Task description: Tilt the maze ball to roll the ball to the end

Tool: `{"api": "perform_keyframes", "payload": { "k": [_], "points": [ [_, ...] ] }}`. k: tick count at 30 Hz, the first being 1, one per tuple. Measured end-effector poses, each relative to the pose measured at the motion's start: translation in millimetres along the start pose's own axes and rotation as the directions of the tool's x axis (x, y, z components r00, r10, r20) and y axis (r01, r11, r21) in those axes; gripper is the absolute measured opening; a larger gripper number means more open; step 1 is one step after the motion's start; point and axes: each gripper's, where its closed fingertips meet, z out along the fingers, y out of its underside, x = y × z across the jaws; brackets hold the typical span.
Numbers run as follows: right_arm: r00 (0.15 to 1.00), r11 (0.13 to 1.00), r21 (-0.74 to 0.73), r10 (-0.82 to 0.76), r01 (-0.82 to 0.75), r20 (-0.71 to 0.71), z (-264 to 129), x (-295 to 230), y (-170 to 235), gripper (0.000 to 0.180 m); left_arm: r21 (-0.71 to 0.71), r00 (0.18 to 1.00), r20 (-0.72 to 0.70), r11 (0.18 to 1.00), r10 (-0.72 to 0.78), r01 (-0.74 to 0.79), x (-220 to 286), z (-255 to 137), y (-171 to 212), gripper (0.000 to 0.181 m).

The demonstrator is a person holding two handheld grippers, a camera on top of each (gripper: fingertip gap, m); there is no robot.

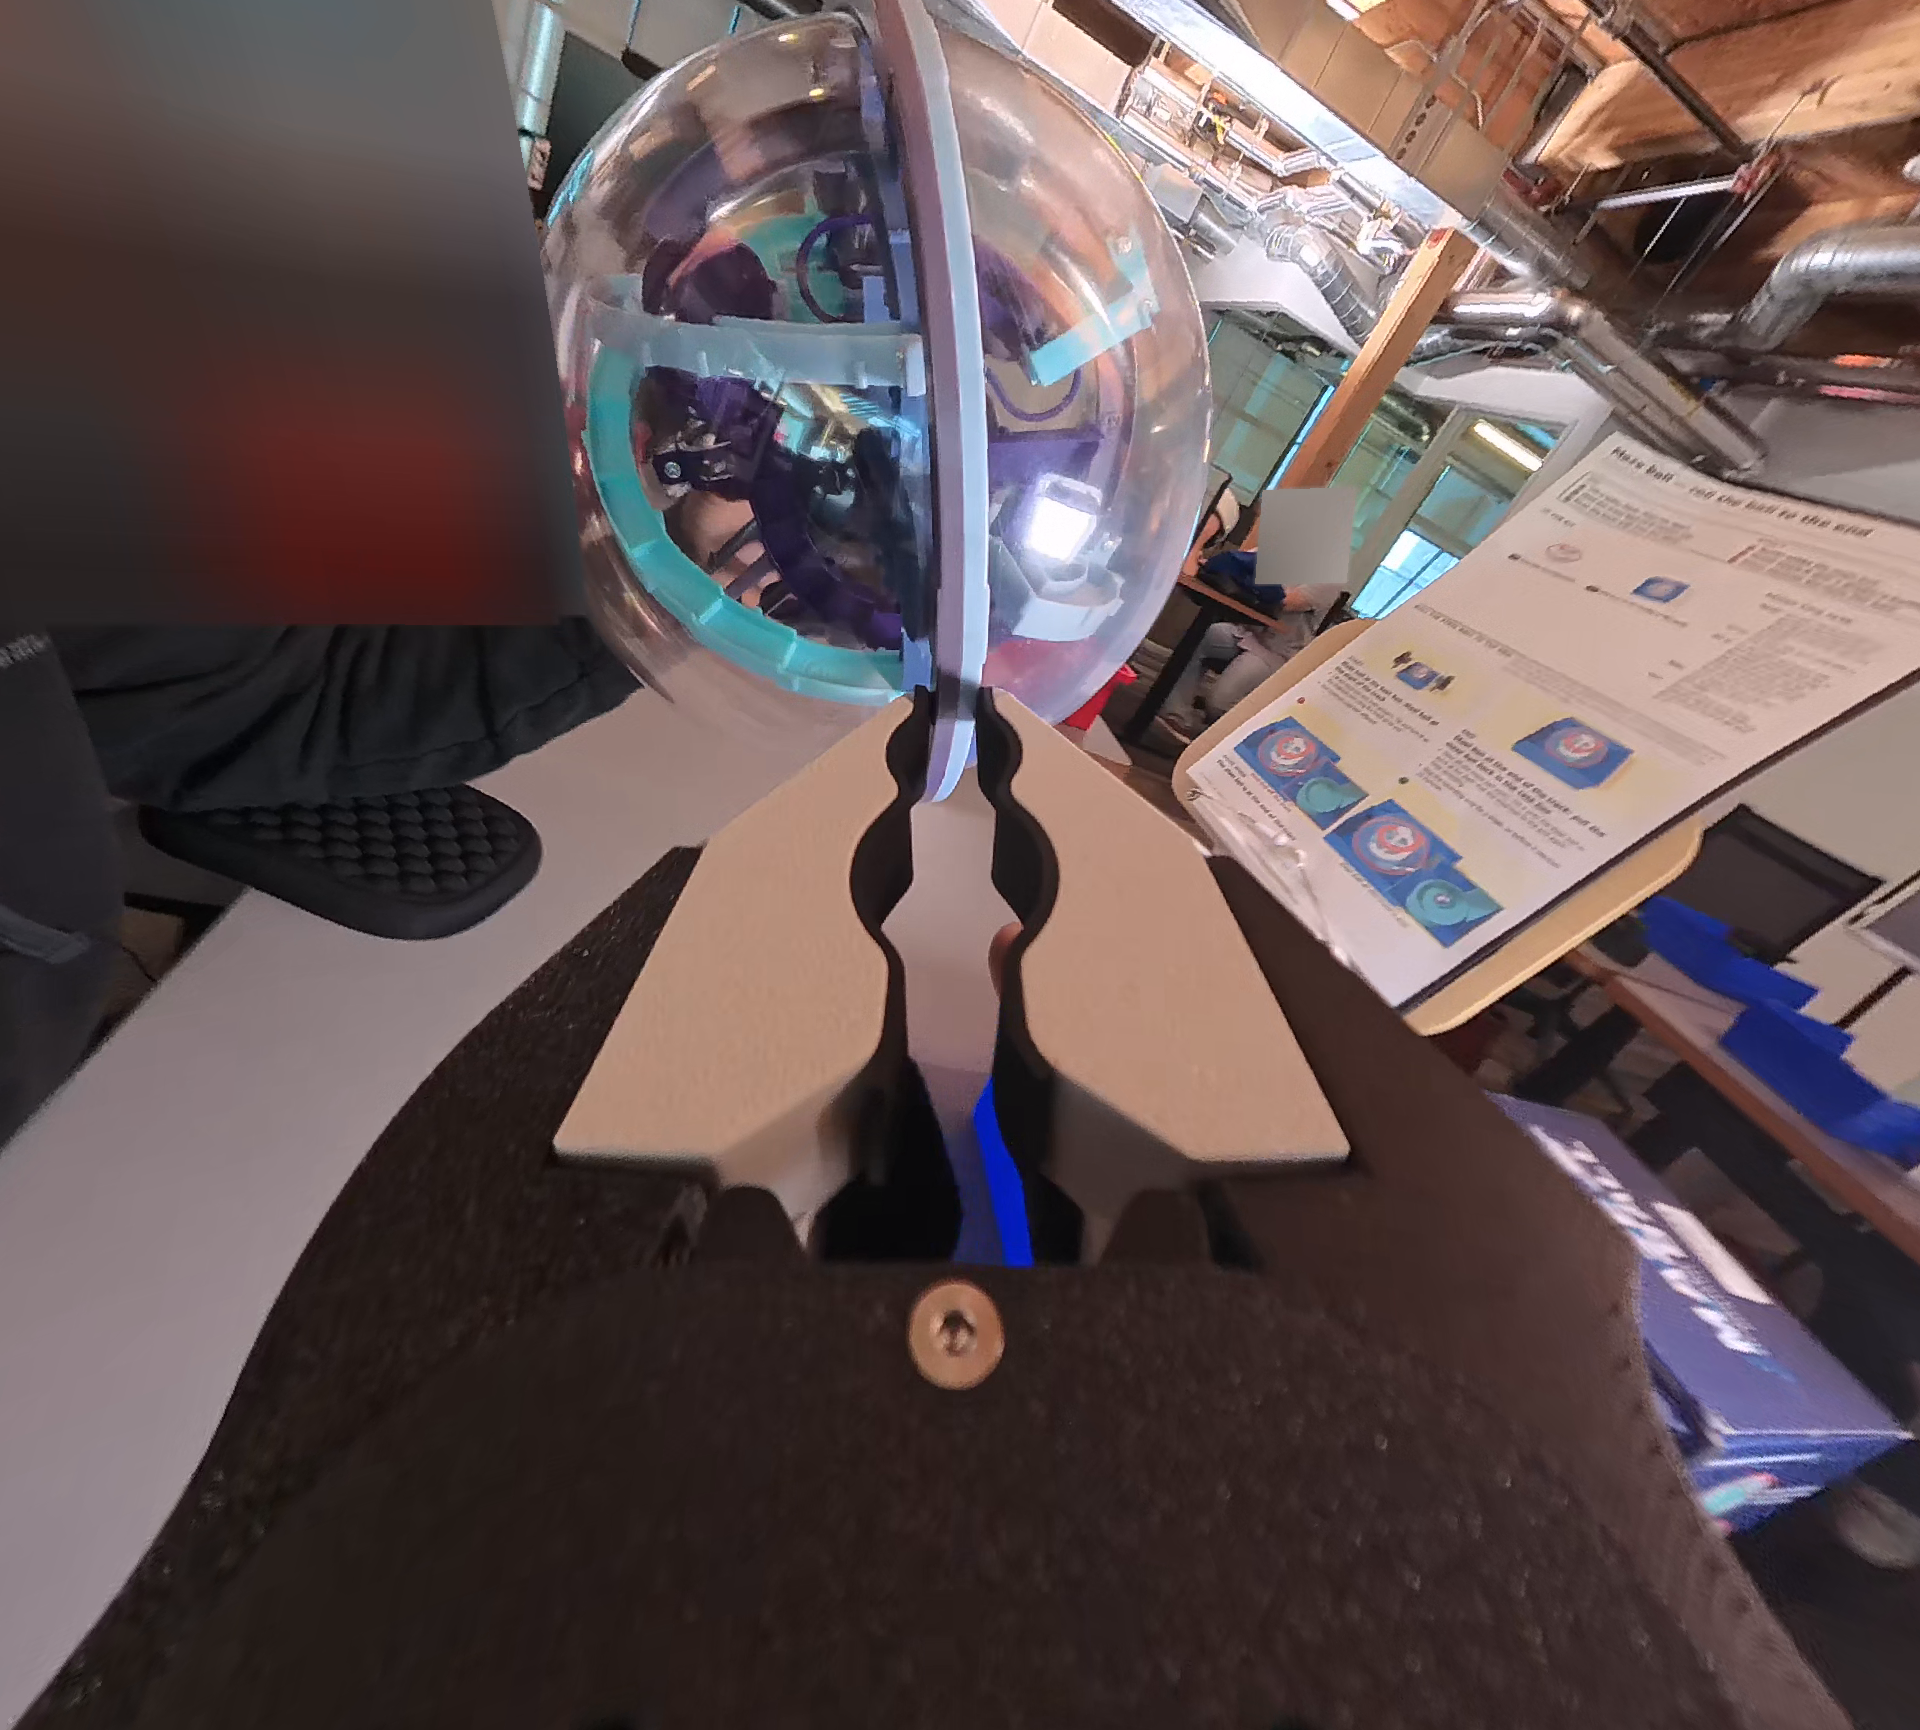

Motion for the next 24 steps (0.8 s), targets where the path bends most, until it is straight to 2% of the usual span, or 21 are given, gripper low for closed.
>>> {"api": "perform_keyframes", "payload": {
  "k": [24],
  "points": [
    [0.986,0.986,0.027,0.161,-0.162,0.045,3.6,5.5,12.5,0.006,-0.021,0.983,0.097,0.987,-0.158,0.161,-19.0,-2.9,5.7,0.008]
  ]
}}
